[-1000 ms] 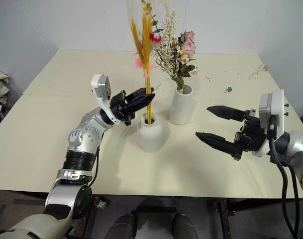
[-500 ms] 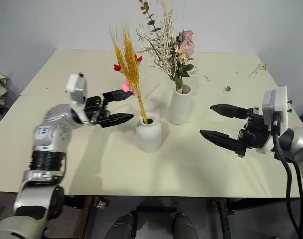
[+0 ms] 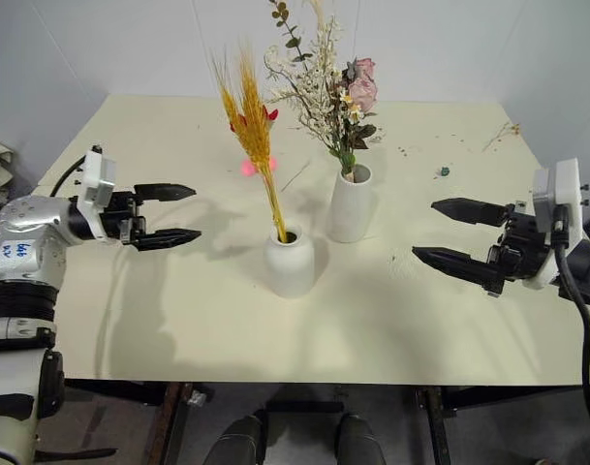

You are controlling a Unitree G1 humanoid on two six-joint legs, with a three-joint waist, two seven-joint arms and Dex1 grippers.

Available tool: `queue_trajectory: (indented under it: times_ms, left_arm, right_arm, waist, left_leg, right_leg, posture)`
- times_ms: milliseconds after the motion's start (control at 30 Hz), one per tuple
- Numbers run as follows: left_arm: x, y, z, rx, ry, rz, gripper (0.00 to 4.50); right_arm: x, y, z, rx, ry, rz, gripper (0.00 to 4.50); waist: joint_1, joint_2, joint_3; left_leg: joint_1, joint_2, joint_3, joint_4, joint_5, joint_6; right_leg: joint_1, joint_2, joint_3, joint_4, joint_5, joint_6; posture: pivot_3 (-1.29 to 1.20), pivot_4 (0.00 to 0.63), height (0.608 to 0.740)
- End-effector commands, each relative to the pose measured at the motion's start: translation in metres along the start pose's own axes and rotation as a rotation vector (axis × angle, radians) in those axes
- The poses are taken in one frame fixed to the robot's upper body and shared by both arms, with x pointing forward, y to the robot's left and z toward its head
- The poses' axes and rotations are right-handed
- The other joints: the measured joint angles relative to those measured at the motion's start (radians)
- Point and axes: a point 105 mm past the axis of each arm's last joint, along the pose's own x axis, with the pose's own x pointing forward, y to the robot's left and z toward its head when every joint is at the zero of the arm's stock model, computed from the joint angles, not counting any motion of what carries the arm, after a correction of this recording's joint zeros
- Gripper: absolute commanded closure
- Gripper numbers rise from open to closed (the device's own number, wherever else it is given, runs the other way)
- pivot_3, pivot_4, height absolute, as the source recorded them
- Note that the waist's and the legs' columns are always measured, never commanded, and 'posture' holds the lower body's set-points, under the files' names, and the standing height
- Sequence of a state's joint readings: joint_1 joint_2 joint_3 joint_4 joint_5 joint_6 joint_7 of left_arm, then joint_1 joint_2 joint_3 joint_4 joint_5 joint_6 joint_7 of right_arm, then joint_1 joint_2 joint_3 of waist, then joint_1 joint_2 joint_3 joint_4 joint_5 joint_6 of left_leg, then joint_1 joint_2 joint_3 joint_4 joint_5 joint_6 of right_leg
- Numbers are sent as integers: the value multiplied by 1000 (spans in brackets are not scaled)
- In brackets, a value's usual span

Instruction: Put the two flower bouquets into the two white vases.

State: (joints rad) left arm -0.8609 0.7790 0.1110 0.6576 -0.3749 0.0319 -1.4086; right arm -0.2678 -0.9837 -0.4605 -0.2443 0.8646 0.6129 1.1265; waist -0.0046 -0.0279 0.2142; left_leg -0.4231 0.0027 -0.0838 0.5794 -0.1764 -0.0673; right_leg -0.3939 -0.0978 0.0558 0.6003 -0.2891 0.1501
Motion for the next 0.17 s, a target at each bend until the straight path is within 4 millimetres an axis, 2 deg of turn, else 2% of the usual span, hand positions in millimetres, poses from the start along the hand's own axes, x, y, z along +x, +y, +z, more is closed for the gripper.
queue_trajectory:
  times_ms: [33, 167]
  left_arm:
    - [-22, 11, 12, 62, 22, 71, 38]
    - [-39, 16, 13, 68, 38, 127, 38]
  right_arm:
    - [-9, 4, 17, -57, -10, -8, 0]
    - [-8, 2, 18, -63, -22, -20, 0]
  waist:
    - [0, 0, 0]
    - [-1, 0, 0]
  left_leg:
    - [0, 0, 0, 0, 0, 0]
    - [0, 0, 0, 0, 0, 0]
  right_leg:
    - [0, 0, 0, 1, 0, 0]
    - [-1, 0, 0, 2, 0, 0]
  posture:
    - [0, 150, 740]
    - [0, 150, 740]
